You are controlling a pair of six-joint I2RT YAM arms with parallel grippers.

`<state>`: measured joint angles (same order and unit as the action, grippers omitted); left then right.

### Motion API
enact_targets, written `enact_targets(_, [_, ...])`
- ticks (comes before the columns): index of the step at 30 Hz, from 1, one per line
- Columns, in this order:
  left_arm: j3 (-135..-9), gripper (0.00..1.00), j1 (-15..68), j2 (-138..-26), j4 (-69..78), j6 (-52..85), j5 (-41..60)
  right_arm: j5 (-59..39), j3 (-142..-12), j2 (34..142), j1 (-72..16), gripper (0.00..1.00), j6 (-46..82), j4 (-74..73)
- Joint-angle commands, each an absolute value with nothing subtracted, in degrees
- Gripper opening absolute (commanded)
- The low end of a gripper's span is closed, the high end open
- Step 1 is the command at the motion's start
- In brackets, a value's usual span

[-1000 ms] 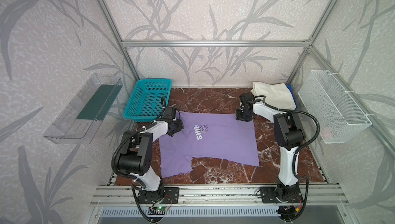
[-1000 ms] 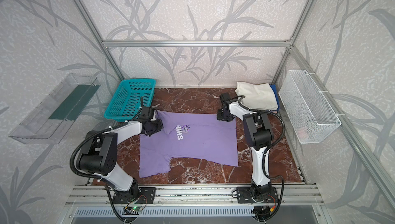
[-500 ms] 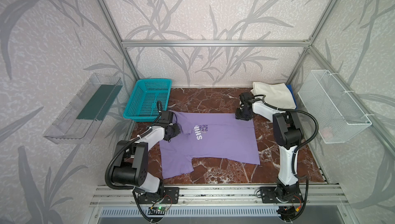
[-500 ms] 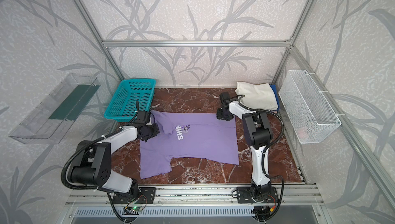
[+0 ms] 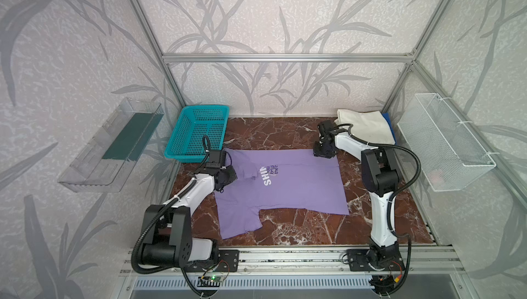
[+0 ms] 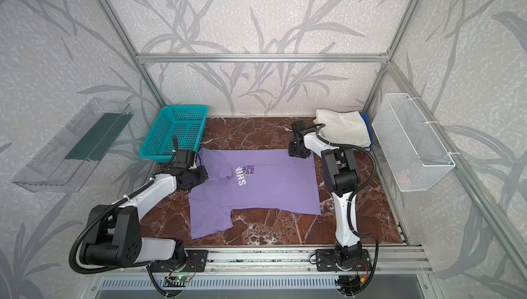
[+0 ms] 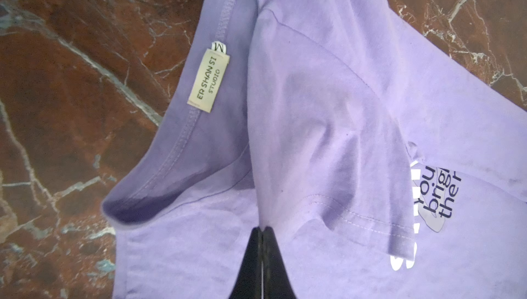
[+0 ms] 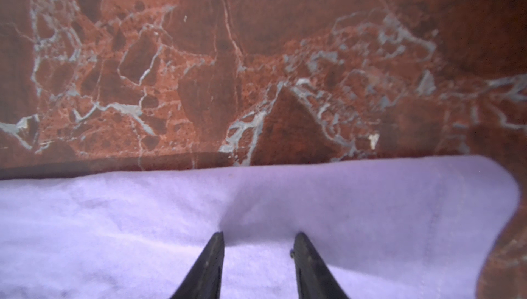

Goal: Fold and stack the t-shirts
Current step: 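Open the left gripper and draw it back toward the robot, then move both grippers to the shirt edge nearest the robot and pinch it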

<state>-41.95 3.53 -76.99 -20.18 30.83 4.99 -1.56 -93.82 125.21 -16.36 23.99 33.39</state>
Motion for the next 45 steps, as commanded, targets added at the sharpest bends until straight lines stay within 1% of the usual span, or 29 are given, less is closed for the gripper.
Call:
enact_targets(1, [-39.0,0.02,3.2,-73.8,-20.0,32.4,4.0,-0.9,-94.0,128.0,-14.9,0.42,23.6,36.7])
enact_targets(2, [-38.2,0.13,3.2,-73.3,-19.4,32.5,3.9,-0.7,-94.0,127.9,-14.7,0.42,23.6,36.7])
enact_targets(3, [-37.8,0.20,3.2,-73.0,-19.3,32.8,3.4,-0.7,-94.1,127.8,-14.5,0.42,23.6,36.7])
enact_targets(6, [-37.9,0.21,3.2,-72.4,-20.6,33.1,0.8,-1.3,-94.3,127.8,-14.2,0.42,23.3,36.4])
enact_targets(8, [-38.5,0.29,3.2,-72.0,-21.0,33.1,0.9,-1.7,-94.7,127.9,-14.0,0.42,23.1,36.4])
enact_targets(10, [-39.1,0.29,3.2,-71.5,-20.6,32.5,2.3,-2.4,-95.2,127.9,-13.9,0.42,22.7,36.6])
enact_targets(11, [-39.3,0.32,3.2,-71.3,-20.0,32.1,3.3,-2.9,-95.2,127.6,-13.9,0.43,22.2,36.3])
enact_targets(13, [-39.7,0.43,3.2,-71.0,-19.0,31.5,5.0,-3.9,-94.7,126.4,-13.9,0.46,21.4,35.1])
enact_targets(15, [-40.2,0.53,3.3,-70.7,-18.5,31.3,6.3,-5.6,-94.2,125.0,-13.9,0.51,20.2,33.7])
enact_targets(16, [-40.3,0.61,3.4,-70.7,-18.1,31.3,6.7,-6.6,-94.2,124.5,-13.9,0.55,19.6,33.1])
enact_targets(17, [-40.3,0.86,3.5,-70.5,-17.8,31.3,7.0,-7.5,-94.3,123.8,-13.9,0.60,19.1,32.9])
enact_targets(18, [-40.3,0.99,3.8,-70.5,-17.5,31.3,6.9,-7.8,-94.4,123.1,-13.9,0.66,18.9,33.0])
enact_targets(23, [-40.7,0.99,5.6,-71.0,-17.1,31.1,5.9,-7.2,-91.0,117.4,-13.9,0.98,19.3,31.9])
enact_targets(24, [-40.9,0.99,6.1,-70.8,-16.9,31.4,5.9,-7.0,-89.9,115.6,-13.9,0.99,19.6,31.6])
enact_targets(29, [-40.1,0.99,9.5,-68.4,-14.8,33.3,6.2,-7.0,-83.0,106.1,-13.9,0.99,21.1,31.3])
enact_targets(33, [-39.7,0.99,12.6,-67.4,-11.6,35.4,8.0,-7.0,-74.9,97.3,-13.8,0.99,22.8,31.1])
enact_targets(34, [-39.7,0.99,12.7,-67.6,-10.9,37.2,7.5,-6.9,-73.0,94.9,-13.8,0.99,23.1,31.1])
enact_targets(37, [-39.5,0.99,12.5,-68.2,-11.4,44.9,-0.8,-5.2,-66.7,89.4,-13.7,0.99,24.1,30.7])
enact_targets(39, [-38.7,0.99,10.9,-68.2,-9.1,43.4,3.3,-3.5,-62.2,85.6,-13.6,0.99,24.5,29.5])
enact_targets(40, [-38.2,0.99,10.5,-67.9,-9.3,44.9,3.9,-2.6,-60.3,84.0,-13.5,0.99,24.6,28.5])
enact_targets(41, [-36.5,0.99,10.3,-67.2,-7.3,46.6,3.7,-1.9,-58.1,82.2,-13.4,0.99,24.5,27.2])
enact_targets(43, [-31.0,0.99,10.1,-65.4,1.9,49.5,3.6,-1.3,-54.8,78.9,-13.1,0.99,24.3,25.6])
enact_targets(45, [-25.9,0.99,9.2,-63.3,12.0,49.7,8.0,-0.6,-53.1,75.7,-12.9,0.99,24.2,26.3])
